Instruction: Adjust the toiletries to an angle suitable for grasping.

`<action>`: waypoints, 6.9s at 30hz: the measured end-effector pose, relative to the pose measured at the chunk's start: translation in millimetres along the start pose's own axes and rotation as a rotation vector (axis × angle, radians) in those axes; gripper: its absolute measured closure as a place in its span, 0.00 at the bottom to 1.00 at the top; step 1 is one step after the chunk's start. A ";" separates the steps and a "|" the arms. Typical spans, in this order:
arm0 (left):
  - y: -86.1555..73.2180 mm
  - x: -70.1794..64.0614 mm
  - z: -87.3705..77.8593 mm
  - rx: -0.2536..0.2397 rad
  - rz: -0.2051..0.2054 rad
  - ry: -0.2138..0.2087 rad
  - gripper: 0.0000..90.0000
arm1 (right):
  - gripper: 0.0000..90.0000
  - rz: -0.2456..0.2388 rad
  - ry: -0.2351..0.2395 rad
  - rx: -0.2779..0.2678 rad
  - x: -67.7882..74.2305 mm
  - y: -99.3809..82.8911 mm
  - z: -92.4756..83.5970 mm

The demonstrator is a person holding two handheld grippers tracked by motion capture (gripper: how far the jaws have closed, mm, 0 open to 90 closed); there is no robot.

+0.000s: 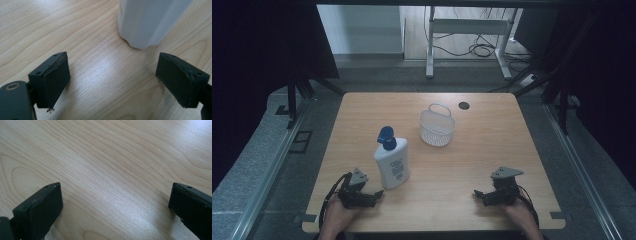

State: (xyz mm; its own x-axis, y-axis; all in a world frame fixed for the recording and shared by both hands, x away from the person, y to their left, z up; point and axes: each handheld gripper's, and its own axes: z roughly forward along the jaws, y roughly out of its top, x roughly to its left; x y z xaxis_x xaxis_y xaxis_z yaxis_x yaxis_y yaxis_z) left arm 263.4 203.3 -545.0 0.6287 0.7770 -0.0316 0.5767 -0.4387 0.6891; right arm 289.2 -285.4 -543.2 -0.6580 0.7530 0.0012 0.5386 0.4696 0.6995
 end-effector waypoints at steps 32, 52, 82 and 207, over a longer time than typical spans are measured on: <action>3.2 1.7 -1.2 0.017 -0.010 0.005 0.18 | 0.00 0.000 0.000 0.000 -0.1 -0.1 -0.1; 13.0 9.2 -11.0 -0.021 -0.057 0.011 0.38 | 0.00 -0.004 0.002 0.000 -0.4 -0.2 -0.1; 27.3 12.3 7.8 -0.050 -0.079 -0.019 0.99 | 0.00 -0.008 0.009 0.000 -1.1 0.5 0.5; 62.0 -77.3 36.9 0.025 0.110 -0.192 0.93 | 0.00 -0.010 0.010 -0.001 -1.0 0.5 0.4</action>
State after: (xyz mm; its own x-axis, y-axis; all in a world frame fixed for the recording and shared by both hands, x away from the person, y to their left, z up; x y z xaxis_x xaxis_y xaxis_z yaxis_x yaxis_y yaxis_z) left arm 269.8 99.3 -526.6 0.7751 0.6244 -0.0961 0.5104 -0.5293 0.6777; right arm 290.4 -285.7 -543.1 -0.6686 0.7436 0.0008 0.5312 0.4768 0.7004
